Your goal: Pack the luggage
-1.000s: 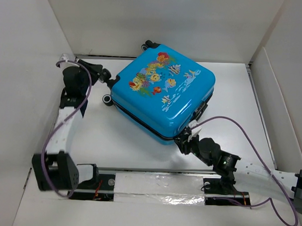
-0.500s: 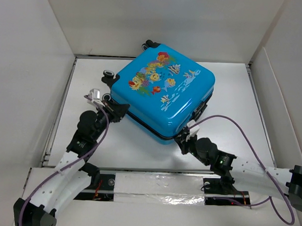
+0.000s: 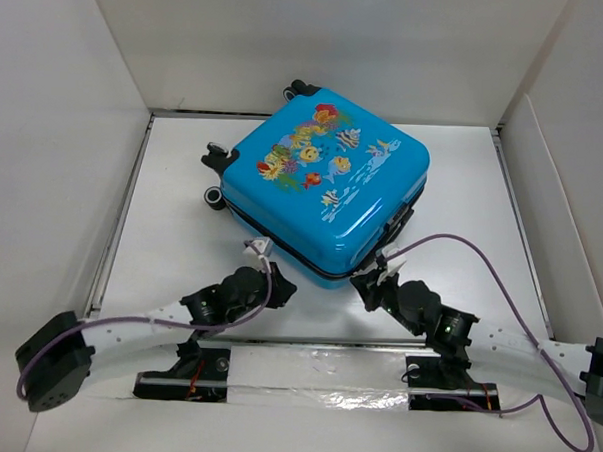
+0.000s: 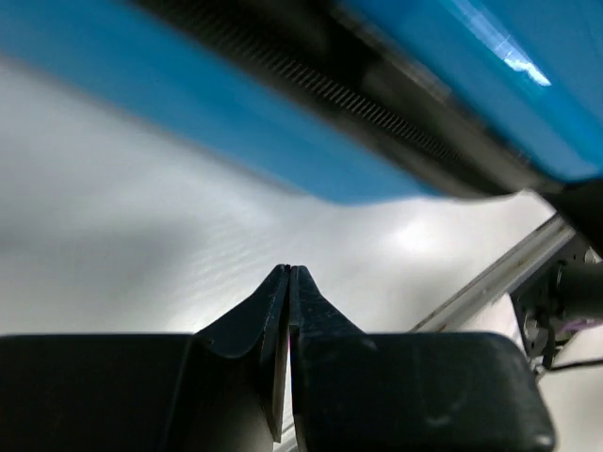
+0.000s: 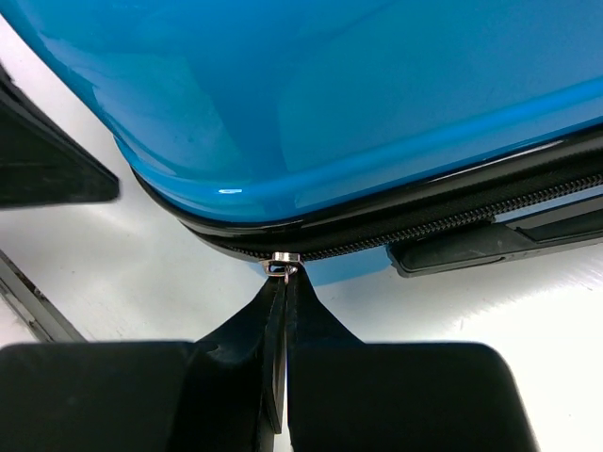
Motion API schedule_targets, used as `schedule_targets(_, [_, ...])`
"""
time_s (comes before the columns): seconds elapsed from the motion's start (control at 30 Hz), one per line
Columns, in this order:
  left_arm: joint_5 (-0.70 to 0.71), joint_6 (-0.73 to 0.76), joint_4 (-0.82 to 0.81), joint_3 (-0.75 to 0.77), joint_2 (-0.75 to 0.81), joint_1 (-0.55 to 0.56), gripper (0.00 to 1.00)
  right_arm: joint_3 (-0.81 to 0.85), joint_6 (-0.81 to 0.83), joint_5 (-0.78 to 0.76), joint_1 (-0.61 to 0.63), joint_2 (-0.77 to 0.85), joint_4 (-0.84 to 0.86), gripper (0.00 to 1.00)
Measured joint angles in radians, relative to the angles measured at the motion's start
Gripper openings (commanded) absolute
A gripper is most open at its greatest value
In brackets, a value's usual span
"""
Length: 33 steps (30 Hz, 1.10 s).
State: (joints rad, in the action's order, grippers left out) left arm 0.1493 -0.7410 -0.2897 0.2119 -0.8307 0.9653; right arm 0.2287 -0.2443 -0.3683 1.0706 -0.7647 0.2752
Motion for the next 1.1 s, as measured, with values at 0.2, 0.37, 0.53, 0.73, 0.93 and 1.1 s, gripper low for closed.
schedule_targets(0.2, [0.081, 0.004, -0.187, 0.116, -0.264, 0.043, 0.00, 0.006, -0.015, -0.060, 0.075, -0.007, -0.027, 0.00])
schedule_targets(0.37, [0.105, 0.029, -0.235, 0.160, -0.391, 0.056, 0.00, 0.043, -0.017, -0.140, 0.160, -0.063, -0.045, 0.00])
schedule_targets(0.53, [0.108, 0.043, -0.257, 0.222, -0.471, 0.066, 0.00, 0.137, -0.011, -0.259, 0.250, -0.196, -0.068, 0.00])
schedule_targets(0.73, [0.084, 0.060, -0.281, 0.279, -0.548, 0.069, 0.00, 0.283, -0.003, -0.449, 0.307, -0.414, -0.113, 0.00])
schedule_targets(0.93, [0.037, 0.096, -0.249, 0.293, -0.542, 0.045, 0.63, 0.294, -0.006, -0.536, 0.314, -0.504, -0.019, 0.00])
schedule_targets(1.1, [-0.061, 0.084, -0.021, 0.269, -0.306, -0.137, 0.86, 0.257, -0.034, -0.509, 0.318, -0.471, 0.045, 0.00])
